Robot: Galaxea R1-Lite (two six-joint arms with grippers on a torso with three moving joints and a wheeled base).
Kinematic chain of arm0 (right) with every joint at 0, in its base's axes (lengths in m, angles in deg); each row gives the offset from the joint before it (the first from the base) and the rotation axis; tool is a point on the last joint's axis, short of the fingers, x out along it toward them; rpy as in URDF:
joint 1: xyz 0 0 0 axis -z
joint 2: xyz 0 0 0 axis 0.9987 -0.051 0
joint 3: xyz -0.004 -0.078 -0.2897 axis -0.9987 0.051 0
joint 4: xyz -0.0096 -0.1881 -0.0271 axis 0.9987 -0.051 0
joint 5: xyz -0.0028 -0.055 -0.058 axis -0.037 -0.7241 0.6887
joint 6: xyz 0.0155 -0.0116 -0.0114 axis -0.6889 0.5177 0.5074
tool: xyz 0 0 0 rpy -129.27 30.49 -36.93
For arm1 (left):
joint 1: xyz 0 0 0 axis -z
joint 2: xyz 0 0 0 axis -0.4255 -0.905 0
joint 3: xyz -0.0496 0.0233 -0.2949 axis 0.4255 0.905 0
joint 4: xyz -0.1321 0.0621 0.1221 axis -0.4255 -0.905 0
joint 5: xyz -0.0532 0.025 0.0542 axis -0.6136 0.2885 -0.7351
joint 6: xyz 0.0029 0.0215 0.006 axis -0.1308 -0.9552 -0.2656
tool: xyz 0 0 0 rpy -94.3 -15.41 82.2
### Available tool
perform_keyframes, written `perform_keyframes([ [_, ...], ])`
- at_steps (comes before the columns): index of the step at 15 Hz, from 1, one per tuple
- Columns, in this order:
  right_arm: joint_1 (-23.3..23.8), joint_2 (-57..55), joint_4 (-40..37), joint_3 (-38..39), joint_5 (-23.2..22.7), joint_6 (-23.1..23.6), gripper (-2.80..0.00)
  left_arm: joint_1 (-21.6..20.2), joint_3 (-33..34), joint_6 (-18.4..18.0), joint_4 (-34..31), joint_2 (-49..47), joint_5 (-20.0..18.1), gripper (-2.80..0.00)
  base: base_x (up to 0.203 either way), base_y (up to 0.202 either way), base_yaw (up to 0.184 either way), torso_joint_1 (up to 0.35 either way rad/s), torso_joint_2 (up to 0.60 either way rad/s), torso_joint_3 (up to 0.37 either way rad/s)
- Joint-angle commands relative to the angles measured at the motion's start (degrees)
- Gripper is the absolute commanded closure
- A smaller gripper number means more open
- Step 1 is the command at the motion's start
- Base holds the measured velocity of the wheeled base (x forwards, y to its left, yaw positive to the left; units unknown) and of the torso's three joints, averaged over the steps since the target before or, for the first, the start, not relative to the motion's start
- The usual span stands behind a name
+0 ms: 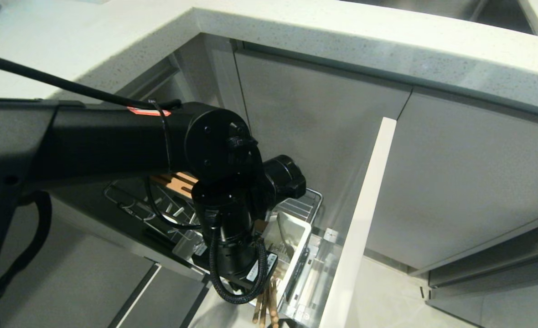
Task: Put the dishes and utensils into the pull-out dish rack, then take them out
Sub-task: Take the chopsticks out of the cupboard
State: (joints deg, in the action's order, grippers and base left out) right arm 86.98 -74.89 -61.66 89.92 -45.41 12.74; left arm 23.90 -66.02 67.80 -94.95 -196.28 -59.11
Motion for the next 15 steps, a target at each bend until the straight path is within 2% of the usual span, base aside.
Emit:
perform_keyframes([
  [1,0.0,0.0,0.0,0.1,0.0,0.0,0.0,0.3,-0.1,0.2,-1.2,0.6,0.0,0.0,0.0,0.0,0.0,0.0,0.0,0.0],
  [5,0.0,0.0,0.0,0.1,0.0,0.0,0.0,2.1,-1.1,0.4,-5.3,5.3,-0.8,0.0,0.0,0.0,0.0,0.0,0.0,0.0],
  [15,0.0,0.0,0.0,0.1,0.0,0.0,0.0,7.4,-1.3,3.7,-9.8,16.7,-0.8,0.0,0.0,0.0,0.0,0.0,0.0,0.0],
])
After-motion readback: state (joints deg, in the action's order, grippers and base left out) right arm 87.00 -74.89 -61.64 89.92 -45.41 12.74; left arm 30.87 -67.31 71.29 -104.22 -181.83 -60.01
